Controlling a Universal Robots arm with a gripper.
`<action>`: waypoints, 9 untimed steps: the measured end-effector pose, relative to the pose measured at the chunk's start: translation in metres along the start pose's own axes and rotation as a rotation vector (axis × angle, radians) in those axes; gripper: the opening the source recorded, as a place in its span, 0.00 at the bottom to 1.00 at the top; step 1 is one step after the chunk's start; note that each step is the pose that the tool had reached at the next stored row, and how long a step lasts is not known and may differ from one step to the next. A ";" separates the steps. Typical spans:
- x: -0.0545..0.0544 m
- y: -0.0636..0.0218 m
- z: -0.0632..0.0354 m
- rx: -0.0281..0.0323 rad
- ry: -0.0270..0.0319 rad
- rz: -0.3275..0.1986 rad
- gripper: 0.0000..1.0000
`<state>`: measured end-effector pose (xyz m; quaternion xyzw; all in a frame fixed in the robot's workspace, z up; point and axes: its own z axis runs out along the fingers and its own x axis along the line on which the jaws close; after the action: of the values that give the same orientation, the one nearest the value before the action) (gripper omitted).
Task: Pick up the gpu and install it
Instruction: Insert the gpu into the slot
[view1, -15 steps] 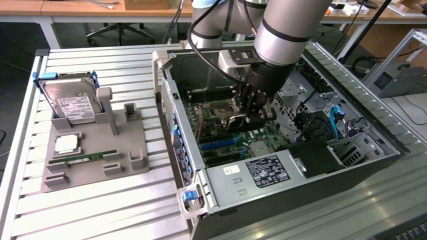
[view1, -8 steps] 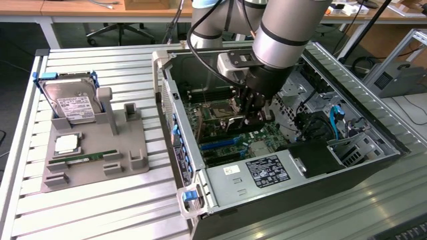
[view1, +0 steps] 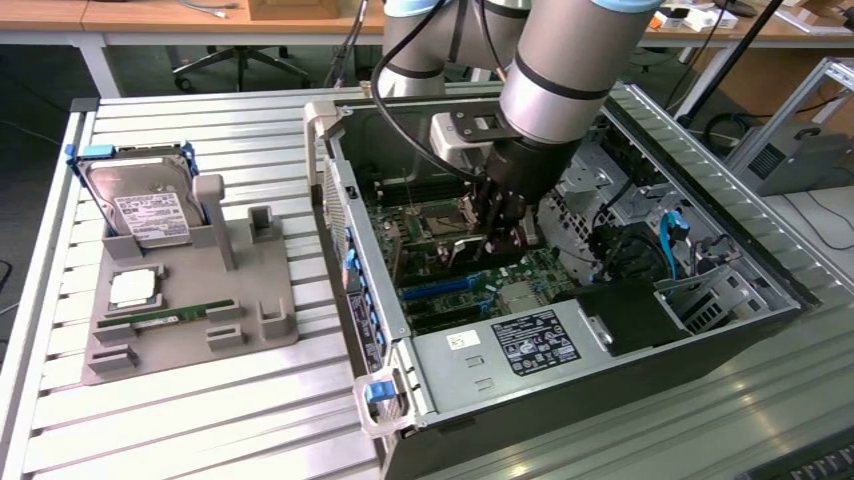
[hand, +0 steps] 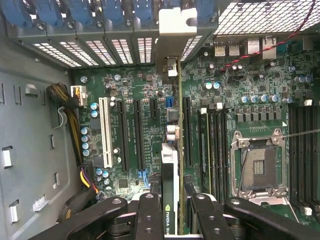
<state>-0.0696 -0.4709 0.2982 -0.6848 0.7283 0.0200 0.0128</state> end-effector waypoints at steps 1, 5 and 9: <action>0.000 0.0001 0.0001 0.0000 -0.0001 0.000 0.27; 0.000 0.0000 0.0005 0.0000 -0.0003 -0.003 0.27; 0.000 0.0000 0.0006 -0.0003 -0.0001 -0.007 0.27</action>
<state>-0.0696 -0.4709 0.2976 -0.6874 0.7259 0.0201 0.0128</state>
